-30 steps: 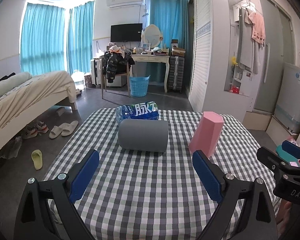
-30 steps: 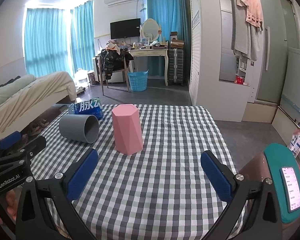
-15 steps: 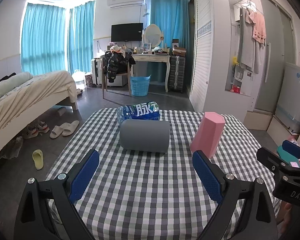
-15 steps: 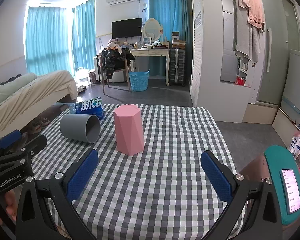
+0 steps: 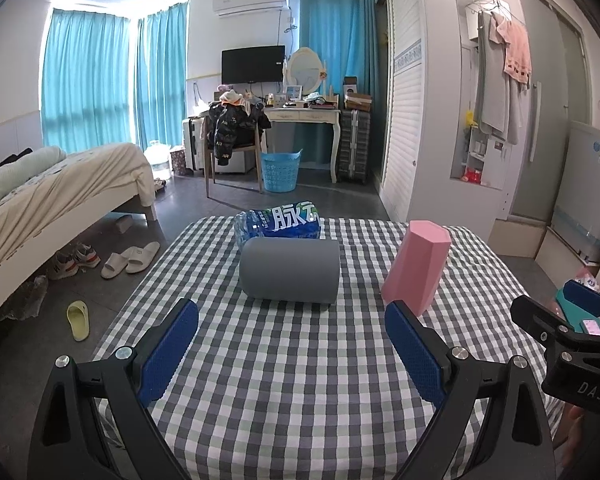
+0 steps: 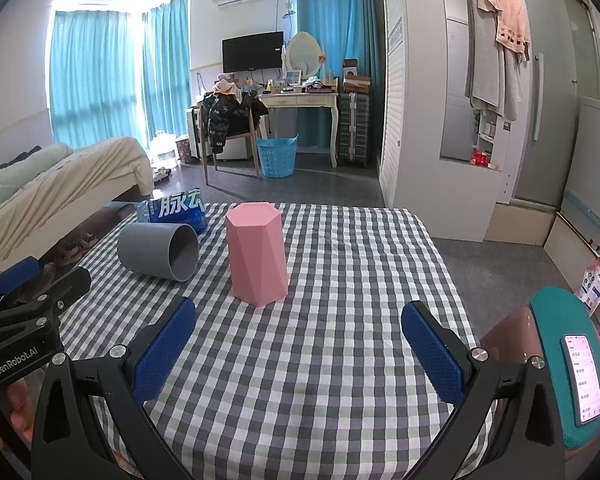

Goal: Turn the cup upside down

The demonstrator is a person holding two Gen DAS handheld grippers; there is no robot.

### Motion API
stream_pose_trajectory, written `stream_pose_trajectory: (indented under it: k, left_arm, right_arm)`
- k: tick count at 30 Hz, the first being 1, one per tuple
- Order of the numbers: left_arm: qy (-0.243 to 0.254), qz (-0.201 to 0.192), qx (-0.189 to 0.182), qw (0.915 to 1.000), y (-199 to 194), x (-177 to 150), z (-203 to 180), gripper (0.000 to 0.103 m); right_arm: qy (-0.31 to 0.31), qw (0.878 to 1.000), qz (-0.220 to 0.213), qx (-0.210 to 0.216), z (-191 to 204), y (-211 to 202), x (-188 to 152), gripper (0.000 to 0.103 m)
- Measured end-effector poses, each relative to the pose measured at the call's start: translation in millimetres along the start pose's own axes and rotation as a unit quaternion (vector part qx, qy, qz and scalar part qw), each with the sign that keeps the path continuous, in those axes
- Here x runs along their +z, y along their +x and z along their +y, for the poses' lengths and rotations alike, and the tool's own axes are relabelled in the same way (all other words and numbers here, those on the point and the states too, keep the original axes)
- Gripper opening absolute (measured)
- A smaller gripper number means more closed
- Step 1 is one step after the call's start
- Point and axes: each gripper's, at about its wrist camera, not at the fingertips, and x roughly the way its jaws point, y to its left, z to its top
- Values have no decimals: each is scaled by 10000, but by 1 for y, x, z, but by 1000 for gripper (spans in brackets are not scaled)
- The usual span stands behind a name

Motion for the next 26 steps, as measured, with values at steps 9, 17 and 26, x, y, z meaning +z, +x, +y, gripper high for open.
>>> stream_pose_trajectory:
  k: [9,17,26]
  left_arm:
    - [12,18,8,10000,1,-1,1,97]
    - [8,30,12,10000,2,-2,2,97]
    - [31,13,10,10000,3,-5,3,97]
  right_arm:
    - [7,10000,20,-5,-1,1,-1,103]
    - [21,10000,60,-19,-1,3,-5,103]
    - [23,10000,70,-23,-2,3,-5,103]
